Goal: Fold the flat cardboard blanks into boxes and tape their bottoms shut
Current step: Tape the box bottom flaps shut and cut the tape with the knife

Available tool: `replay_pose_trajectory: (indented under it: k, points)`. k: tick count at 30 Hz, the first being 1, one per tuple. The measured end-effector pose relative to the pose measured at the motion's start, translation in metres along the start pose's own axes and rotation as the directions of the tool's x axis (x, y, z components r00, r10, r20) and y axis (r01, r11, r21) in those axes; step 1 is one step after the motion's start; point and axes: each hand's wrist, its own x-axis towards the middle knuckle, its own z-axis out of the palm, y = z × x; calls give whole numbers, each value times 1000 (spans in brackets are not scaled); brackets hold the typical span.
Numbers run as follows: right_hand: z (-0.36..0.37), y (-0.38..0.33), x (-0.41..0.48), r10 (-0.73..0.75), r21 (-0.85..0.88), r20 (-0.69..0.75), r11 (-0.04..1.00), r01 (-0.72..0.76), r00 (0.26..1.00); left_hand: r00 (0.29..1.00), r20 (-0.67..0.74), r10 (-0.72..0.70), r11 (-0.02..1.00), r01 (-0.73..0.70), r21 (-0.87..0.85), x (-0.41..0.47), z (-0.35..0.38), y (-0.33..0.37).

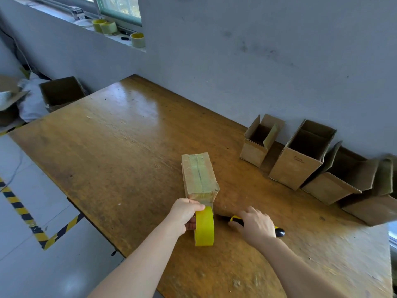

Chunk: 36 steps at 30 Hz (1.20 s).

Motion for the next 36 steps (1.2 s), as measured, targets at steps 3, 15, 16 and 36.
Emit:
replay_pose_trajectory:
  k: [3,15,16,36]
  points:
    - [1,-5,1,18,-26,-2,1000,-18,1000,1000,2,-5,1000,5,11,-1,-1,1]
    - [-49,-70,49,-365,-27,-302,927,375,881,999,37,-22,1000,23,-19,0,-6,2]
    - [-47,-72,50,-365,-51,-307,928,368,879,999,38,-24,1000,25,-14,1,-6,2]
    - [-43,-85,55,-327,-46,-283,944,327,902,942,108,317,745,-317,586,-4,-20,10]
